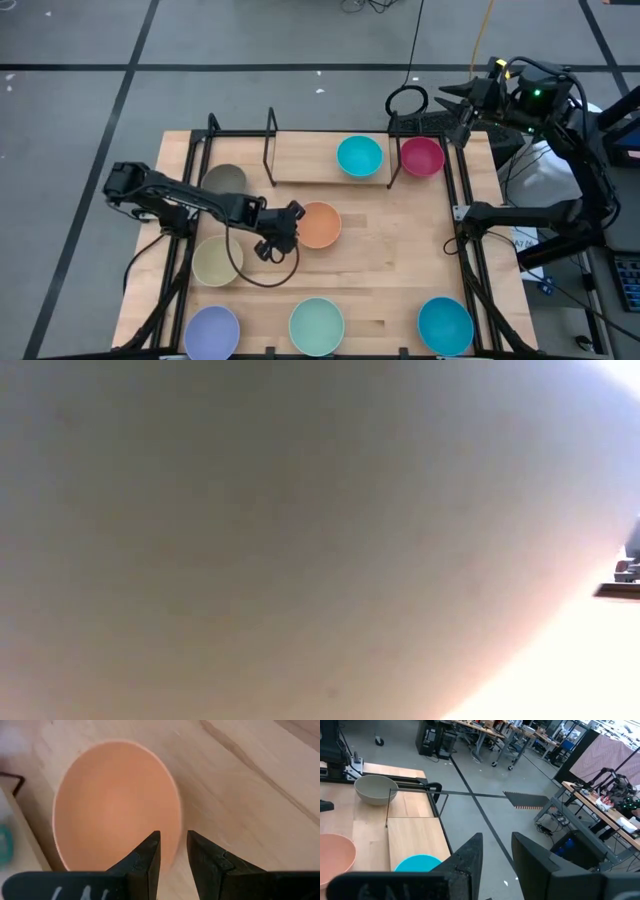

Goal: Place and stack bowls onto a shelf
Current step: Put the orange bowl on the shelf

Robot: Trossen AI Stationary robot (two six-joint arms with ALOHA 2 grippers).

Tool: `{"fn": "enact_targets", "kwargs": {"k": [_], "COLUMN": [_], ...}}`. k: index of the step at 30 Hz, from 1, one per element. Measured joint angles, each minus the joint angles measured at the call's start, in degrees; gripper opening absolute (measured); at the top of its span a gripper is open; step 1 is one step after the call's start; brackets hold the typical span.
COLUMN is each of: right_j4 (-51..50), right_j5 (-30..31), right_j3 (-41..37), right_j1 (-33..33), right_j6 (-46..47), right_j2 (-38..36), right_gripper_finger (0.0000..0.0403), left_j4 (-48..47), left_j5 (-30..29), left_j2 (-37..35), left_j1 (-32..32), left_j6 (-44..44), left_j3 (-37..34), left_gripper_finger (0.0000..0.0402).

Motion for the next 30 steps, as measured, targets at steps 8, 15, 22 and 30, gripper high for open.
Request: {"fn": "enact_targets", "kwargs": {"k": [8, 15, 22, 30], "right_j4": [-0.02, -0.03, -0.02, -0.02], "right_j5": [0.01, 0.07, 0.18, 0.18], "right_j3": [0.00, 0.00, 0.00, 0.00], "right_j1": [0.02, 0.01, 0.00, 0.00], "right_j6": [-0.04, -0.03, 0.00, 0.10], "right_j2": [0.00, 0.00, 0.01, 0.02], "right_gripper_finger": [0.0098, 0.0098, 0.0098, 0.0098], "left_j4": [-0.71, -1.01, 1.36, 8.75], "left_j5": [-0.02, 0.00, -0.25, -5.64], "left_j2": [0.01, 1.21, 4.97, 7.09], "left_j1": [0.87, 1.31, 1.31, 2.06], "left_j6": [2.18, 3.48, 2.56, -6.44], "left_j3": [-0.02, -0.02, -0.07, -0.09], "left_gripper_finger": [0.0102, 0.0102, 0.0102, 0.0102]}}
